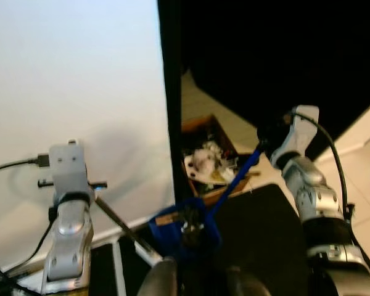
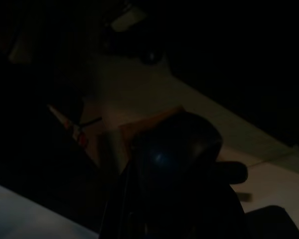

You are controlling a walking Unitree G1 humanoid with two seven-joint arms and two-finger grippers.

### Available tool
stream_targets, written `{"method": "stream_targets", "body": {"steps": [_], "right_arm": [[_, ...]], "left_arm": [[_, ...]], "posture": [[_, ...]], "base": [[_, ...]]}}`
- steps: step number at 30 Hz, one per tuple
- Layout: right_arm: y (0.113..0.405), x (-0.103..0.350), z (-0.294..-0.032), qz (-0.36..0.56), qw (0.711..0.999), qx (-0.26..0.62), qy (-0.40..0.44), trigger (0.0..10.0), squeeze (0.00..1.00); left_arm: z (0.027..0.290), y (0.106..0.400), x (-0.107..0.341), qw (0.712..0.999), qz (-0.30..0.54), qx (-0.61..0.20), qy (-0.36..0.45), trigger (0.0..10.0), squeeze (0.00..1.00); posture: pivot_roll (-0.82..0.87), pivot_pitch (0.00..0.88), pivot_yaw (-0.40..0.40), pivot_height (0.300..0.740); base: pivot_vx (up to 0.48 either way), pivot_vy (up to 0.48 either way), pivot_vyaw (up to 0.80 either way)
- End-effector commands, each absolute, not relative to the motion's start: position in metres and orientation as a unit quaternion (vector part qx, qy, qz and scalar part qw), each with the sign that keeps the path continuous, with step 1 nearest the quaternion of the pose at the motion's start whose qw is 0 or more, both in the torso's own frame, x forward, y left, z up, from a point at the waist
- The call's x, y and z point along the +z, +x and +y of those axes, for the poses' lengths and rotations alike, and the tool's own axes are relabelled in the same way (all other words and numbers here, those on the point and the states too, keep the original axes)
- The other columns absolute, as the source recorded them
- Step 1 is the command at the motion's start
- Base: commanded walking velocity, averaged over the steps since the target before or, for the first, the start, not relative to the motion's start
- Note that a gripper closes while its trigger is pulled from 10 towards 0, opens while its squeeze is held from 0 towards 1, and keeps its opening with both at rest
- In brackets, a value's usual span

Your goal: Sweep floor

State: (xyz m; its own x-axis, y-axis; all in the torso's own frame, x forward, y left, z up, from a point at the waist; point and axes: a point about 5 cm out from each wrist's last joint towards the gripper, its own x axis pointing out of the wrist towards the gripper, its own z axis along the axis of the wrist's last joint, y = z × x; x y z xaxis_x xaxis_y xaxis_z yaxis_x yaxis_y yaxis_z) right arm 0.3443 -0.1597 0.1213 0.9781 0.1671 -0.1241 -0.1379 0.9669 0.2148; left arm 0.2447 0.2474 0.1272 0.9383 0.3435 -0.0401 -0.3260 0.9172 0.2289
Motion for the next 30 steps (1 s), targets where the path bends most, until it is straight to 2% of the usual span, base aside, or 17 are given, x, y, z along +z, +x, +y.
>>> {"method": "stream_targets", "body": {"steps": [1,13,30], "right_arm": [[0.3455,0.1297,-0.1657,0.050,0.990,0.069,0.110,10.0,0.00],[0.3455,0.1295,-0.1654,0.050,0.990,0.070,0.110,10.0,0.00],[0.3469,0.1304,-0.1643,0.049,0.990,0.073,0.109,10.0,0.00]], "left_arm": [[0.2478,0.2426,0.1264,0.978,0.039,0.173,0.106,10.0,0.00],[0.2476,0.2424,0.1264,0.978,0.039,0.173,0.105,10.0,0.00],[0.2486,0.2420,0.1259,0.978,0.040,0.175,0.105,10.0,0.00]], "posture": [[0.18,0.101,-0.036,0.740],[0.18,0.101,-0.036,0.740],[0.18,0.093,-0.039,0.740]], "base": [[0.379,-0.289,0.00],[0.385,-0.281,0.00],[0.443,0.000,0.00]]}}
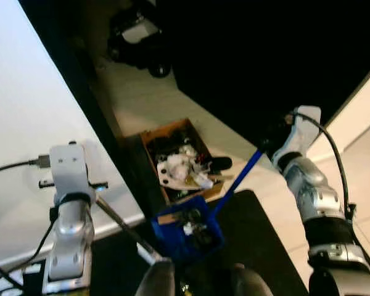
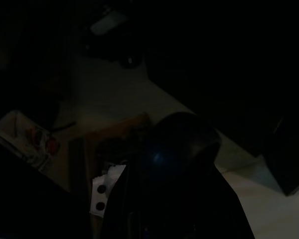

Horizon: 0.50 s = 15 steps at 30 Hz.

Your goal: Sweep floor

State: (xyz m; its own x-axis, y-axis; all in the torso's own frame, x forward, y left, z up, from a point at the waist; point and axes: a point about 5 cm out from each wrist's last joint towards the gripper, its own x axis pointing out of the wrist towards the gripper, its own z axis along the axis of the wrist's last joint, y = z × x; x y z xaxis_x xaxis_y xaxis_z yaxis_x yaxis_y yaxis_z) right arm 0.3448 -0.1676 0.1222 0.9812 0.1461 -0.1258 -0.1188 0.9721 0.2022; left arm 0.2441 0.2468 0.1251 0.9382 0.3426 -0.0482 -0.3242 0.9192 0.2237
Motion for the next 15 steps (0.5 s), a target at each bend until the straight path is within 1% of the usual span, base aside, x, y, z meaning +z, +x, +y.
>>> {"method": "stream_targets", "body": {"steps": [1,5,8,10,12,15], "right_arm": [[0.347,0.130,-0.164,0.049,0.990,0.074,0.109,10.0,0.00],[0.347,0.131,-0.163,0.049,0.990,0.081,0.109,10.0,0.00],[0.347,0.132,-0.161,0.047,0.988,0.096,0.107,10.0,0.00],[0.345,0.139,-0.159,0.041,0.986,0.128,0.103,10.0,0.00],[0.344,0.142,-0.160,0.038,0.984,0.141,0.098,10.0,0.00],[0.338,0.151,-0.168,0.032,0.983,0.159,0.087,10.0,0.00]], "left_arm": [[0.249,0.242,0.126,0.978,0.041,0.176,0.105,10.0,0.00],[0.249,0.242,0.126,0.978,0.041,0.177,0.103,10.0,0.00],[0.249,0.241,0.125,0.978,0.040,0.178,0.101,10.0,0.00],[0.249,0.240,0.125,0.978,0.040,0.177,0.099,10.0,0.00],[0.249,0.240,0.125,0.978,0.040,0.178,0.100,10.0,0.00],[0.251,0.238,0.125,0.978,0.042,0.179,0.102,10.0,0.00]], "posture": [[0.18,0.092,-0.040,0.740],[0.18,0.091,-0.040,0.740],[0.18,0.090,-0.040,0.740],[0.18,0.092,-0.041,0.740],[0.18,0.092,-0.041,0.740],[0.18,0.099,-0.045,0.740]], "base": [[0.442,0.000,0.00],[0.388,0.000,0.00],[0.000,0.000,0.00],[0.000,0.000,0.00],[0.000,0.000,0.00],[0.000,0.000,0.00]]}}
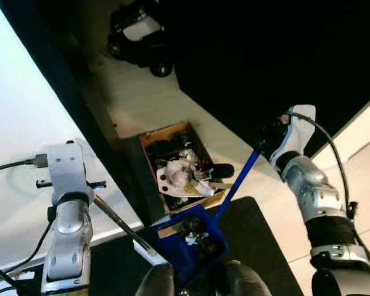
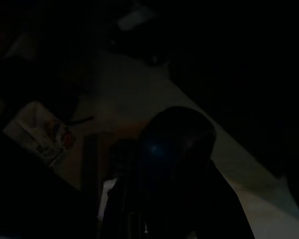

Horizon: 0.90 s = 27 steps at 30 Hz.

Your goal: Sweep floor

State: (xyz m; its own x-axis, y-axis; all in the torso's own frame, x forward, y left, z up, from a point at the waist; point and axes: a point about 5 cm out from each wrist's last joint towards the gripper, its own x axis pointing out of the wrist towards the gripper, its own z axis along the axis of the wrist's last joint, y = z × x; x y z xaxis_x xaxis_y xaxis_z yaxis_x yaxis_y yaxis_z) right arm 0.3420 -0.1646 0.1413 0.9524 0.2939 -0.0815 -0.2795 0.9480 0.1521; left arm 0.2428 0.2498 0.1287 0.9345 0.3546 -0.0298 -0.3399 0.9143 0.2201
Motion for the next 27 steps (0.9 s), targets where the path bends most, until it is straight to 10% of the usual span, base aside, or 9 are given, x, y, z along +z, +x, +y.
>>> {"method": "stream_targets", "body": {"steps": [1,16,27], "right_arm": [[0.336,0.152,-0.170,0.031,0.983,0.159,0.086,10.0,0.00],[0.283,0.198,-0.191,0.008,0.958,0.283,0.041,10.0,0.00],[0.331,0.257,-0.208,-0.087,0.972,0.151,0.157,10.0,0.00]], "left_arm": [[0.251,0.238,0.125,0.978,0.043,0.179,0.102,10.0,0.00],[0.253,0.238,0.122,0.979,0.056,0.158,0.116,10.0,0.00],[0.248,0.246,0.123,0.981,0.054,0.150,0.112,10.0,0.00]], "posture": [[0.17,0.102,-0.046,0.740],[0.13,0.123,-0.017,0.740],[0.13,0.115,-0.010,0.740]], "base": [[0.000,0.000,0.00],[0.000,0.000,0.00],[0.000,0.000,0.00]]}}
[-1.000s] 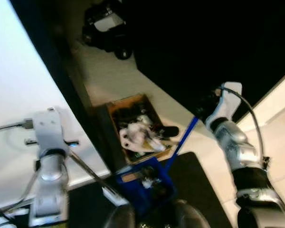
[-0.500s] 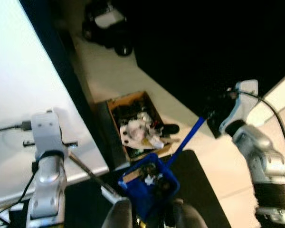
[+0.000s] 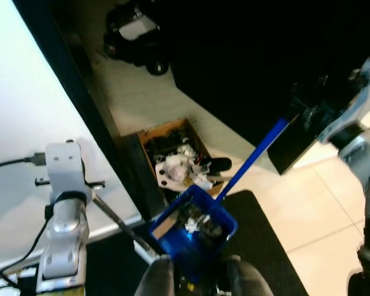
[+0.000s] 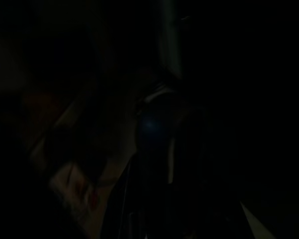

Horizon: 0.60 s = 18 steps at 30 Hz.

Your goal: Sweep floor

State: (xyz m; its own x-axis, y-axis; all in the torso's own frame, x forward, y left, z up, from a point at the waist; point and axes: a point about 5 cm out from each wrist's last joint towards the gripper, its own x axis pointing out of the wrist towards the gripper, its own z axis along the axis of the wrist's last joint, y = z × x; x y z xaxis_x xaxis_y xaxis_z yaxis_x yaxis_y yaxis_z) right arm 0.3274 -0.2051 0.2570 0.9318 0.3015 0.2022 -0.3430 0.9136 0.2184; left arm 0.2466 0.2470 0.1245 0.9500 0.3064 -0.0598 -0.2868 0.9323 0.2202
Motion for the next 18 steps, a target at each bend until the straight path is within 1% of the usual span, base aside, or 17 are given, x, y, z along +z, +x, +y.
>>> {"method": "stream_targets", "body": {"steps": [1,4,8,10,12,13,15,18], "right_arm": [[0.332,0.257,-0.208,-0.084,0.973,0.148,0.158,10.0,0.00],[0.340,0.260,-0.207,-0.086,0.975,0.132,0.158,10.0,0.00],[0.372,0.263,-0.199,-0.082,0.982,0.079,0.153,10.0,0.00],[0.378,0.263,-0.195,-0.079,0.982,0.073,0.153,10.0,0.00],[0.395,0.262,-0.181,-0.071,0.991,0.039,0.103,10.0,0.00],[0.395,0.262,-0.181,-0.071,0.991,0.039,0.103,10.0,0.00],[0.403,0.264,-0.173,-0.069,0.994,0.036,0.071,10.0,0.00],[0.409,0.267,-0.168,-0.069,0.995,0.038,0.056,10.0,0.00]], "left_arm": [[0.248,0.246,0.123,0.981,0.054,0.149,0.112,10.0,0.00],[0.248,0.245,0.123,0.981,0.054,0.151,0.112,10.0,0.00],[0.248,0.246,0.122,0.981,0.055,0.152,0.110,10.0,0.00],[0.248,0.246,0.122,0.981,0.054,0.152,0.110,10.0,0.00],[0.246,0.246,0.123,0.981,0.052,0.152,0.107,10.0,0.00],[0.246,0.246,0.123,0.981,0.052,0.152,0.107,10.0,0.00],[0.245,0.245,0.123,0.981,0.050,0.155,0.106,10.0,0.00],[0.246,0.242,0.123,0.980,0.050,0.159,0.104,10.0,0.00]], "posture": [[0.13,0.115,-0.010,0.740],[0.14,0.114,-0.008,0.740],[0.14,0.116,-0.011,0.740],[0.14,0.116,-0.011,0.740],[0.17,0.118,-0.023,0.740],[0.17,0.118,-0.023,0.740],[0.18,0.120,-0.034,0.740],[0.19,0.123,-0.041,0.740]], "base": [[0.000,0.000,0.00],[0.000,0.000,0.00],[0.000,0.000,0.00],[0.000,0.000,0.00],[0.000,0.000,0.00],[0.000,0.000,0.00],[0.000,0.000,0.00],[0.000,0.000,0.00]]}}
